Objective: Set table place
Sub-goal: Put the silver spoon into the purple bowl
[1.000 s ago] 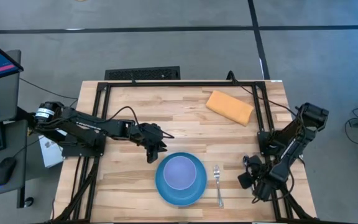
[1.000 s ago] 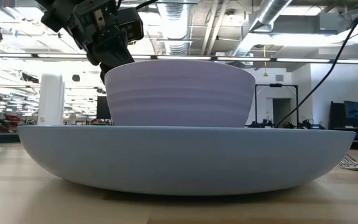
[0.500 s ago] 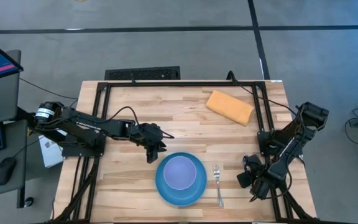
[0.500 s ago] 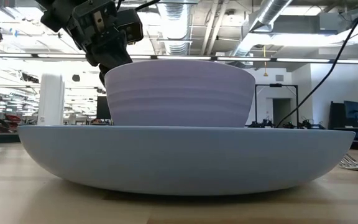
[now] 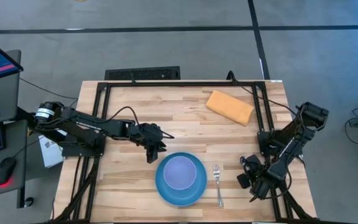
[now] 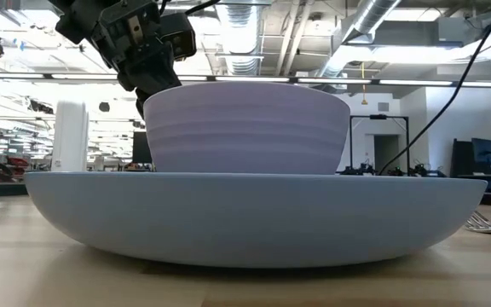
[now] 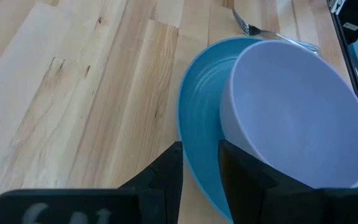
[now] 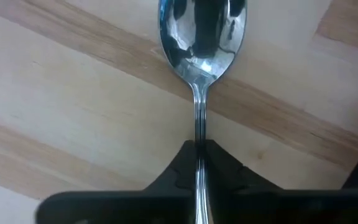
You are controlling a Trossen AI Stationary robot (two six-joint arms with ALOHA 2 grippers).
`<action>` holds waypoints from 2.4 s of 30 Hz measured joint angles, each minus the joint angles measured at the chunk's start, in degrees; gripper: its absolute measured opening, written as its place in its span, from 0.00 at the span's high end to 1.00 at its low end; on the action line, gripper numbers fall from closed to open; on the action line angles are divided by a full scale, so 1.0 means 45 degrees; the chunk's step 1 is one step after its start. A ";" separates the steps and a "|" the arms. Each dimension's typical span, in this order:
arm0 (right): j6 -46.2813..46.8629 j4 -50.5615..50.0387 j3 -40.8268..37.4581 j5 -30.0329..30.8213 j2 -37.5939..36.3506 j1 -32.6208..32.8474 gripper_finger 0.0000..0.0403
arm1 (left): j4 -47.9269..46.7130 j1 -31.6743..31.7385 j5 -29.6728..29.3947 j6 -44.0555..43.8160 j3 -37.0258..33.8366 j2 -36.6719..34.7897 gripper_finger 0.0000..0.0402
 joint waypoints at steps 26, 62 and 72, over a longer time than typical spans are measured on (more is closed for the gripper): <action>-1.1674 -0.4429 0.7537 -0.0700 -0.0593 -0.6325 0.93 | -0.0684 -0.0070 0.0573 0.0554 0.0000 -0.0001 0.77; -1.9574 -0.7504 1.8375 -0.6724 1.0064 -0.9672 0.93 | -0.6153 -0.2380 -0.3309 -0.0258 -0.0005 -0.3779 0.77; -2.0220 -0.8023 1.8958 -0.6730 1.0880 -0.9914 0.89 | -0.6438 -0.2620 -0.3407 -0.0307 -0.0010 -0.3721 0.77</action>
